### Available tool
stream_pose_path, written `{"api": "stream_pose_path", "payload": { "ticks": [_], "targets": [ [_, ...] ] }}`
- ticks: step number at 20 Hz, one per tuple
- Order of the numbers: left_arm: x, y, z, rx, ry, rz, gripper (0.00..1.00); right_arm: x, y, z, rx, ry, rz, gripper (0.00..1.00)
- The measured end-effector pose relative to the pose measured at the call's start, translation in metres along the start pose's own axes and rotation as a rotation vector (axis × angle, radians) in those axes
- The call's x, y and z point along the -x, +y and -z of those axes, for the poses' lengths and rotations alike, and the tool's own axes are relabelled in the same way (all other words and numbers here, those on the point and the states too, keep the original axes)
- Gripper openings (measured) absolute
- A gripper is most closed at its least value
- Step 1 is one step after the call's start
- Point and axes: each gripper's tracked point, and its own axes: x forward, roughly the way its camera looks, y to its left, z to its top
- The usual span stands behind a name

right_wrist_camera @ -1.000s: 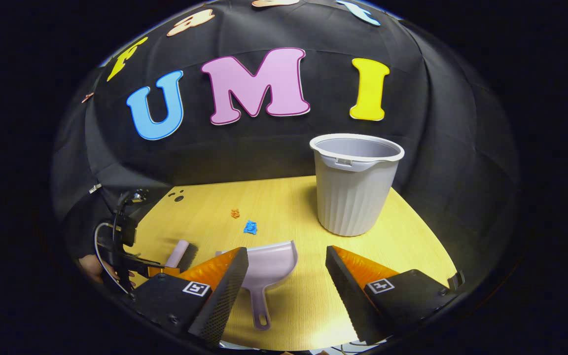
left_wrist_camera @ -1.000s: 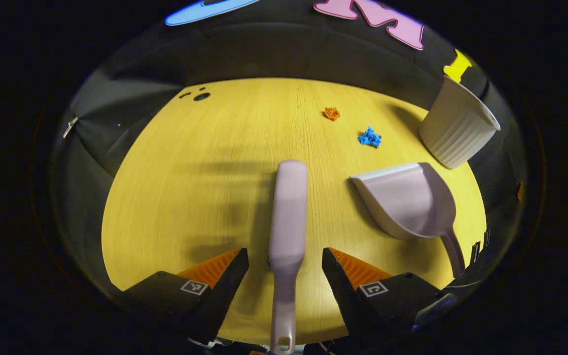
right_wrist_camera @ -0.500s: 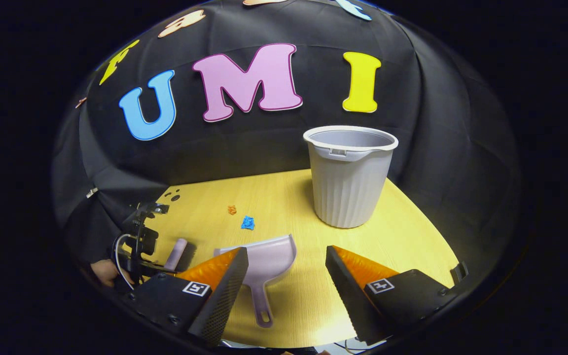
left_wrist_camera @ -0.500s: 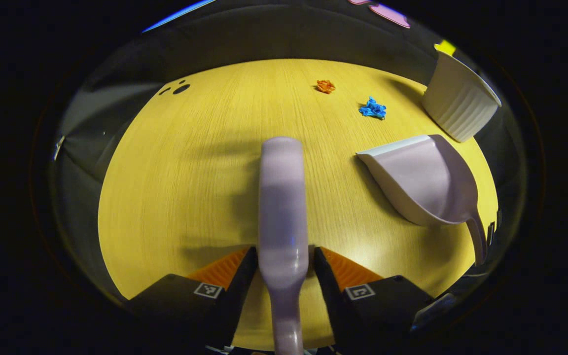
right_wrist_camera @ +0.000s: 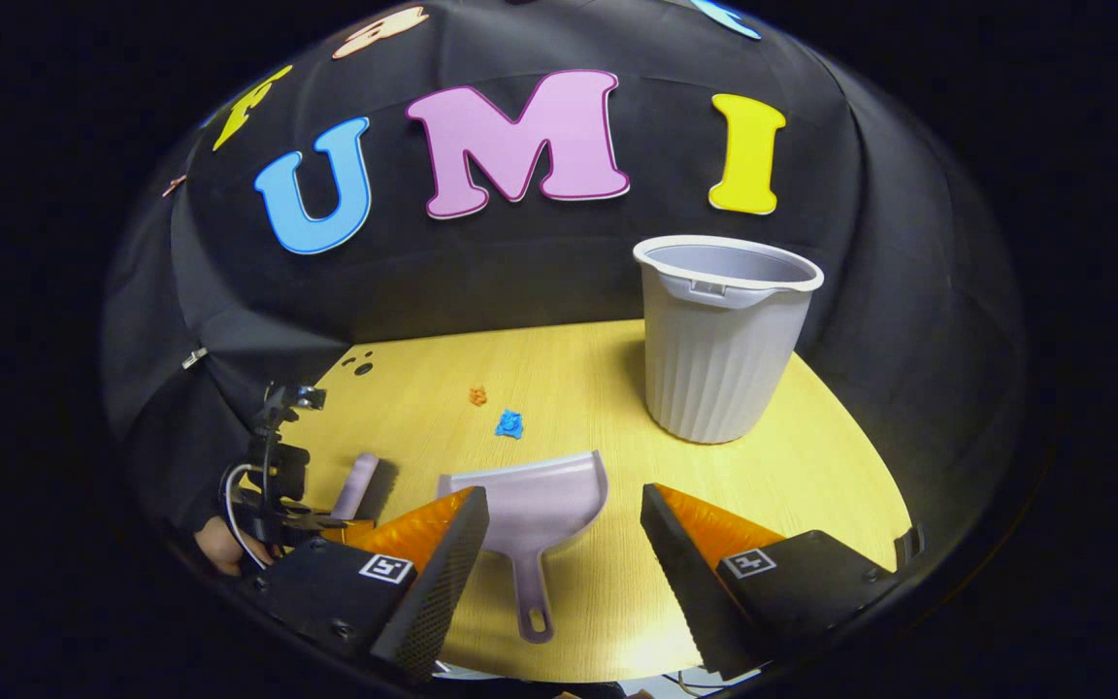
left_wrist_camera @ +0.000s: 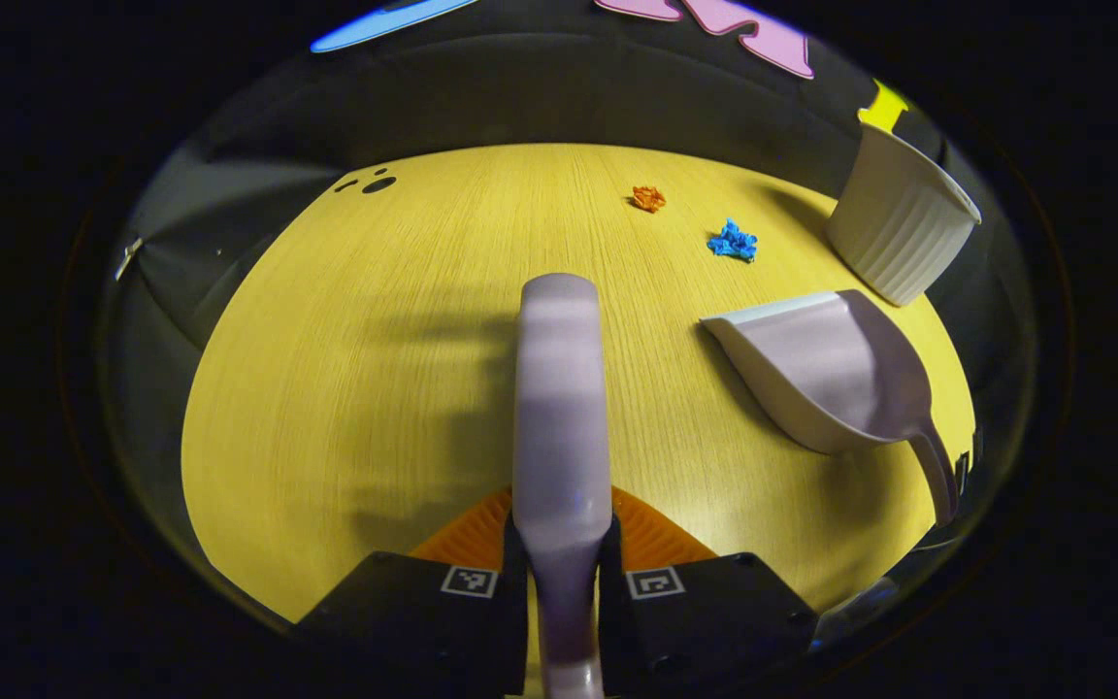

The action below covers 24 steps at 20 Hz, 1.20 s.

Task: Pick up the small broom and dustpan from the desktop, sweep the trash into the dustpan with the broom, and then empty the trash into the garbage bin.

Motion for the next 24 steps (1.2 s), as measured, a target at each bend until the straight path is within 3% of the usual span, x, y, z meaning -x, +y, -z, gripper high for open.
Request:
{"api": "stream_pose_path", "payload": {
  "ticks": [7, 13, 19, 24],
  "targets": [
    [0.040, 0.019, 0.006, 0.156, -0.079, 0.005, 0.30, -0.013, 0.019, 0.033, -0.017, 0.150, -0.063, 0.99],
    [0.083, 0.038, -0.005, 0.133, -0.159, -0.046, 0.30, -0.045, 0.024, 0.071, -0.021, 0.284, -0.042, 0.99],
    [0.111, 0.041, -0.037, 0.170, -0.208, -0.031, 0.29, -0.076, 0.020, 0.117, 0.098, 0.408, -0.013, 0.99],
    [0.117, 0.043, -0.051, 0.143, -0.203, -0.051, 0.30, -0.092, 0.020, 0.146, 0.116, 0.508, -0.002, 1.00]
  ]
}}
